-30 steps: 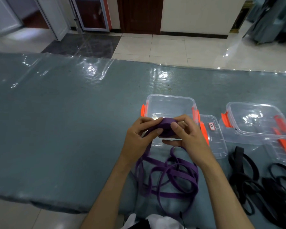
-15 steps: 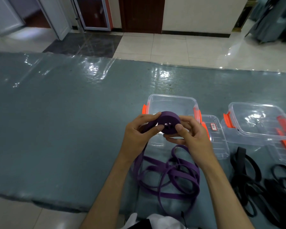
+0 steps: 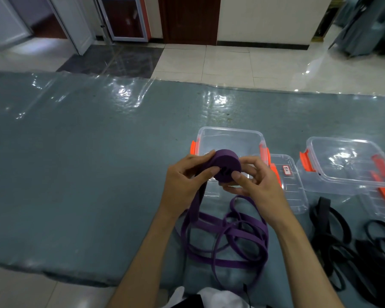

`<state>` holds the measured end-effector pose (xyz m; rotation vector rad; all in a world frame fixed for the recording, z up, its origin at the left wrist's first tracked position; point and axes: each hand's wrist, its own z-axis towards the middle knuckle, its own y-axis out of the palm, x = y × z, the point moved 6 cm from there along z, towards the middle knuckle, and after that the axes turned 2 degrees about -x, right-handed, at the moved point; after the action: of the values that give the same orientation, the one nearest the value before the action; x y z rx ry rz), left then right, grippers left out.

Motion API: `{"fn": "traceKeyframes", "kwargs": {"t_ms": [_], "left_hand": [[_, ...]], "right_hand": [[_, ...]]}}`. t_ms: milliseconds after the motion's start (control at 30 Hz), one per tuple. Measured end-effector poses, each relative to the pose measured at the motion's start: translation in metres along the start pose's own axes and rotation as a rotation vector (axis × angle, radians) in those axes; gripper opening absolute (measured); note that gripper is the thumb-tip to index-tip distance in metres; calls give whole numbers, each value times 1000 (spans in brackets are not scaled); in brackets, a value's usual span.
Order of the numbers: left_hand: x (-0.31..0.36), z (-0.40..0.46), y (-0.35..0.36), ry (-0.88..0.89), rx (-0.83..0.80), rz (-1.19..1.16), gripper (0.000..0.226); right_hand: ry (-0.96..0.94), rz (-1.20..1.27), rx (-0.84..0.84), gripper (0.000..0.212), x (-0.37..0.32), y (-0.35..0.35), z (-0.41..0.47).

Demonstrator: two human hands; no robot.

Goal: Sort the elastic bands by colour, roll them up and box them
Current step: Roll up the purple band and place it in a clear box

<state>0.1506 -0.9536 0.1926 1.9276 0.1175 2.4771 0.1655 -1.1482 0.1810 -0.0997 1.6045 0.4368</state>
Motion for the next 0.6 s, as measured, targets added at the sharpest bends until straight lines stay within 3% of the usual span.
{"fn": "traceKeyframes", "kwargs": {"t_ms": [167, 300, 600], "left_hand": [[-2, -2, 0, -26, 22, 13, 41], [-9, -6, 2, -73, 13, -21, 32], [-8, -9, 4, -79, -20, 0, 45]], "right_hand": [[96, -121, -35, 44, 4, -7, -1], [93, -81, -58, 52, -2, -10, -2], [77, 23, 4, 28, 2, 3, -5]]}}
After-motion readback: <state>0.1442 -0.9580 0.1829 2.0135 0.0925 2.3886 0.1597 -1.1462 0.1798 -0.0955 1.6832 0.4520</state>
